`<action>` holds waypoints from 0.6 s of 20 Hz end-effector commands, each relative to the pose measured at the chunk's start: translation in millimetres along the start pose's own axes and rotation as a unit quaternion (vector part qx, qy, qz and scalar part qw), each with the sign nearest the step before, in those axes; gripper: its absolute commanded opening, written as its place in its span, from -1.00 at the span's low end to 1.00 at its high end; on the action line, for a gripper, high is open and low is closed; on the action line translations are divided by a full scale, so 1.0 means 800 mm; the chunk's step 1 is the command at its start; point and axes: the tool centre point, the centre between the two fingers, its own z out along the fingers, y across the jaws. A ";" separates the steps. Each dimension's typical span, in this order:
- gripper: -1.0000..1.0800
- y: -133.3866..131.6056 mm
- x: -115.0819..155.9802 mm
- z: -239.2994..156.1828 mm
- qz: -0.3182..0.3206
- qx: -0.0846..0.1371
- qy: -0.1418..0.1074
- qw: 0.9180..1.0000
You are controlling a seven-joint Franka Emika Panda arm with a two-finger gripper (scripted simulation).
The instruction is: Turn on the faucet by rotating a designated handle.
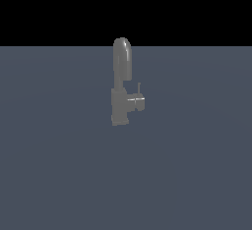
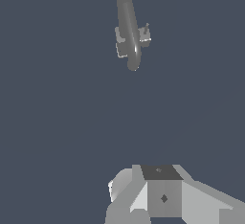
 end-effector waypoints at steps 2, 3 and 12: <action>-1.00 0.000 0.000 0.000 0.000 0.000 0.000 1.000; -1.00 0.000 0.001 0.000 0.001 0.000 -0.001 1.000; -1.00 -0.001 0.020 0.002 0.017 0.015 -0.020 1.000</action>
